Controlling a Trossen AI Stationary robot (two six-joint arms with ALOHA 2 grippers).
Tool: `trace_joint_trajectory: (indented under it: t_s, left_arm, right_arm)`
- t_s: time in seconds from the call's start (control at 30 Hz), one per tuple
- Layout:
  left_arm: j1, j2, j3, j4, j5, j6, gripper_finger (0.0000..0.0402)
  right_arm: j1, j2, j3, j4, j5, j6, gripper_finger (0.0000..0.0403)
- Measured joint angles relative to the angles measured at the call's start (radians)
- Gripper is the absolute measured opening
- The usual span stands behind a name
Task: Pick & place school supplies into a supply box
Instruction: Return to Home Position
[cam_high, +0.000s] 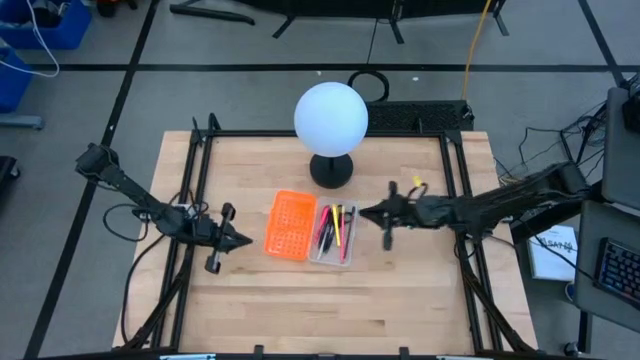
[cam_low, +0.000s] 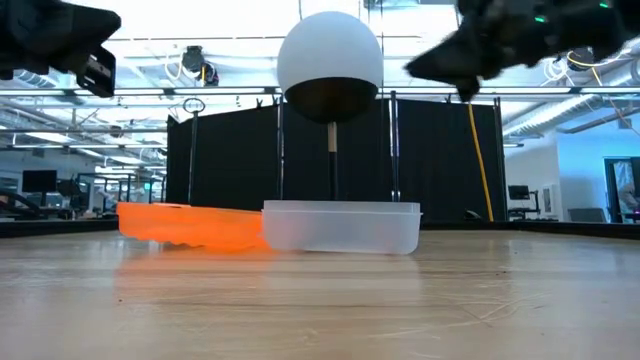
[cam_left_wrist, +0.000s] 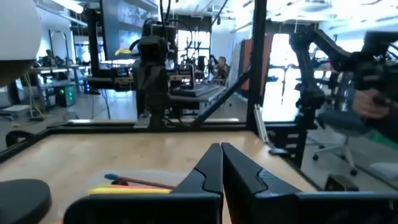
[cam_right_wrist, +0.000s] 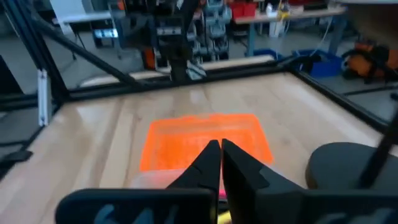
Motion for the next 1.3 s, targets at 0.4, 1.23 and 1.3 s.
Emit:
trace_joint_trajectory:
  t_s: [0.4,1.23,1.3]
  left_arm:
    - [-0.006,-0.079,0.0,0.003,-0.223,0.272,0.0003]
    - [-0.074,-0.586,0.0,-0.382,-0.415,0.427,0.0001]
    - [-0.086,-0.62,0.0,-0.35,-0.405,0.507,0.0001]
  right_arm:
    - [-0.022,-0.462,-0.267,-0.036,-0.101,-0.196,0.0]
    - [-0.167,-0.842,-0.452,-0.092,-0.257,-0.104,0.0]
    - [-0.167,-0.869,-0.452,-0.137,-0.258,-0.096,0.0]
